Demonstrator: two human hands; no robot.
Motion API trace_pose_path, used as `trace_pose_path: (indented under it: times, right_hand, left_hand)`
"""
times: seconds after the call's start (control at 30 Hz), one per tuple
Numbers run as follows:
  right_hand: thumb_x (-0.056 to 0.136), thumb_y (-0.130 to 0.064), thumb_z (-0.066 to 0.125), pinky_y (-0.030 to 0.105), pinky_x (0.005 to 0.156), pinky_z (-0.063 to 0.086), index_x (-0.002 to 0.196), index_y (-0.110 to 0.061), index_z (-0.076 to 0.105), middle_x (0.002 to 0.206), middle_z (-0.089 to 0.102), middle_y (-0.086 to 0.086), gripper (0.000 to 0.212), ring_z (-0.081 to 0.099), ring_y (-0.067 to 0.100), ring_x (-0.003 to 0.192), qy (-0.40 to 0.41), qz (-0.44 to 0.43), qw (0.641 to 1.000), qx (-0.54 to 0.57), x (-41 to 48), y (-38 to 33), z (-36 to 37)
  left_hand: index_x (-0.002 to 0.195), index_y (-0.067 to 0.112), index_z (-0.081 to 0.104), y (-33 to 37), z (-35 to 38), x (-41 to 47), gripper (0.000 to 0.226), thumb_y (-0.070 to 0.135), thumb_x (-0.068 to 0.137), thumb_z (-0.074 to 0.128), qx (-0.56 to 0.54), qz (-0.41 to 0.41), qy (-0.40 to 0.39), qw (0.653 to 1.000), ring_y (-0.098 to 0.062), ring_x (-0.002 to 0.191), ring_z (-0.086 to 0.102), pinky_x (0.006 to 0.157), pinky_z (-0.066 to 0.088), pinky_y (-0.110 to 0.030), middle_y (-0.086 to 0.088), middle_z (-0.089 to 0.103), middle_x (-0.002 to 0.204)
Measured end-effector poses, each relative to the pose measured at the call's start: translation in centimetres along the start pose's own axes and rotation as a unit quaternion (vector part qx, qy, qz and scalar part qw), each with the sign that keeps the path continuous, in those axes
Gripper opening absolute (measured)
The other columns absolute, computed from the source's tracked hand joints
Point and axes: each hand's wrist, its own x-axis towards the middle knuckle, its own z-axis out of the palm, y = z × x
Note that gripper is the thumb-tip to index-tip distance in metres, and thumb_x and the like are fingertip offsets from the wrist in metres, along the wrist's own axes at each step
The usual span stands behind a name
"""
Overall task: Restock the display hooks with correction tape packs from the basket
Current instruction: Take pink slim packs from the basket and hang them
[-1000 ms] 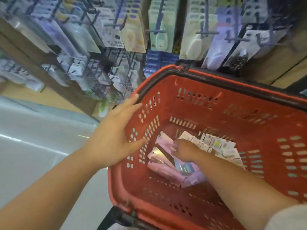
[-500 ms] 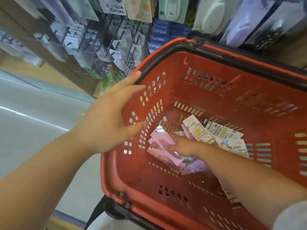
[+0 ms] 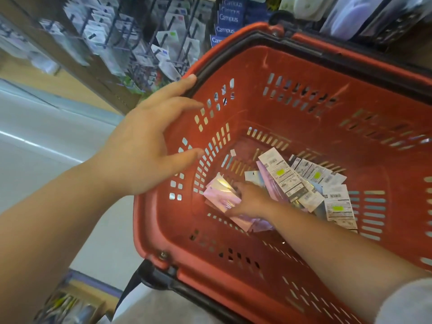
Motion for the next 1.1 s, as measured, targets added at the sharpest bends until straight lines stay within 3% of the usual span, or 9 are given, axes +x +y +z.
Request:
trace_pose_path:
  times: [0.07, 0.17, 0.3, 0.4, 0.5, 0.7, 0.8, 0.9, 1.1]
  right_hand:
    - [0.065, -0.057, 0.089, 0.036, 0.089, 0.053, 0.142, -0.019, 0.050, 0.131, 0.059, 0.000, 0.095, 0.061, 0.022, 0.115, -0.007, 0.006, 1.000, -0.020, 0.3, -0.2, 0.2]
    - [0.067, -0.054, 0.090, 0.031, 0.073, 0.047, 0.126, -0.015, 0.058, 0.116, 0.064, 0.003, 0.077, 0.063, 0.023, 0.104, -0.028, 0.017, 0.999, -0.023, 0.4, -0.8, -0.1]
    - [0.068, -0.053, 0.088, 0.035, 0.088, 0.053, 0.132, -0.021, 0.056, 0.123, 0.064, -0.001, 0.079, 0.062, 0.023, 0.109, -0.045, 0.022, 0.999, 0.008, 0.3, -1.1, 1.3]
    - [0.062, -0.060, 0.081, 0.038, 0.088, 0.057, 0.130, -0.030, 0.053, 0.118, 0.066, -0.005, 0.079, 0.064, 0.018, 0.104, -0.055, 0.020, 0.996, 0.060, 0.2, -0.6, 1.8]
    - [0.074, -0.035, 0.085, 0.034, 0.087, 0.055, 0.132, -0.023, 0.054, 0.118, 0.065, -0.002, 0.066, 0.064, 0.019, 0.107, -0.063, 0.020, 0.995, 0.074, -0.1, -0.3, 1.1]
    - [0.078, -0.032, 0.084, 0.036, 0.063, 0.059, 0.134, -0.027, 0.046, 0.119, 0.058, 0.000, 0.068, 0.061, 0.020, 0.100, -0.061, 0.037, 0.995, 0.072, -0.2, 0.3, -1.5]
    - [0.077, -0.034, 0.084, 0.043, 0.068, 0.063, 0.135, -0.031, 0.045, 0.122, 0.059, 0.002, 0.070, 0.064, 0.022, 0.100, -0.073, 0.053, 0.994, 0.067, -0.8, 0.7, -1.9]
    - [0.075, -0.039, 0.085, 0.041, 0.091, 0.057, 0.148, -0.022, 0.041, 0.137, 0.057, 0.003, 0.088, 0.060, 0.024, 0.115, -0.072, 0.047, 0.996, 0.026, -1.2, 1.3, -0.8]
    - [0.072, -0.032, 0.085, 0.035, 0.091, 0.054, 0.138, -0.023, 0.050, 0.125, 0.064, 0.002, 0.075, 0.062, 0.023, 0.109, -0.066, 0.034, 0.997, 0.031, -0.8, 2.5, 0.5]
  left_hand:
    - [0.140, 0.019, 0.061, 0.0, 0.0, 0.0, 0.070, 0.044, 0.078, 0.077, 0.004, 0.004, 0.000, 1.000, -0.009, 0.155, 0.033, 0.125, 0.032, -0.034, 0.002, 0.035, 0.169]
    - [0.140, 0.015, 0.062, 0.0, 0.0, 0.0, 0.069, 0.042, 0.078, 0.078, 0.010, 0.009, -0.001, 1.000, -0.011, 0.155, 0.034, 0.125, 0.028, -0.024, -0.002, 0.036, 0.168]
    - [0.139, 0.015, 0.063, 0.1, 0.1, -0.1, 0.067, 0.038, 0.078, 0.079, 0.014, 0.006, 0.001, 1.000, -0.011, 0.153, 0.036, 0.123, 0.027, -0.020, -0.002, 0.036, 0.168]
    - [0.139, 0.013, 0.063, 0.2, 0.1, -0.2, 0.065, 0.035, 0.079, 0.079, 0.012, 0.011, 0.000, 1.000, -0.010, 0.152, 0.036, 0.122, 0.025, -0.015, -0.003, 0.036, 0.167]
    - [0.139, 0.013, 0.062, 0.3, 0.0, -0.2, 0.066, 0.037, 0.079, 0.078, 0.021, 0.012, -0.003, 1.000, -0.012, 0.153, 0.036, 0.122, 0.025, -0.016, -0.004, 0.036, 0.168]
    - [0.141, 0.016, 0.062, 0.3, -0.2, 0.0, 0.069, 0.041, 0.078, 0.077, 0.029, 0.003, -0.003, 1.000, -0.005, 0.150, 0.034, 0.120, 0.028, -0.021, 0.000, 0.033, 0.169]
    - [0.141, 0.016, 0.062, 0.4, -0.1, 0.0, 0.069, 0.041, 0.078, 0.077, 0.027, 0.009, 0.000, 1.000, 0.004, 0.144, 0.030, 0.116, 0.022, -0.006, -0.001, 0.033, 0.169]
    - [0.140, 0.015, 0.063, 0.4, 0.0, -0.1, 0.068, 0.041, 0.078, 0.077, 0.028, 0.015, 0.001, 0.999, 0.007, 0.142, 0.029, 0.113, 0.019, 0.000, -0.002, 0.034, 0.169]
    - [0.141, 0.017, 0.062, 0.7, -0.1, -0.1, 0.070, 0.045, 0.078, 0.075, 0.038, 0.005, 0.002, 0.999, 0.004, 0.144, 0.031, 0.118, 0.029, -0.020, 0.002, 0.032, 0.170]
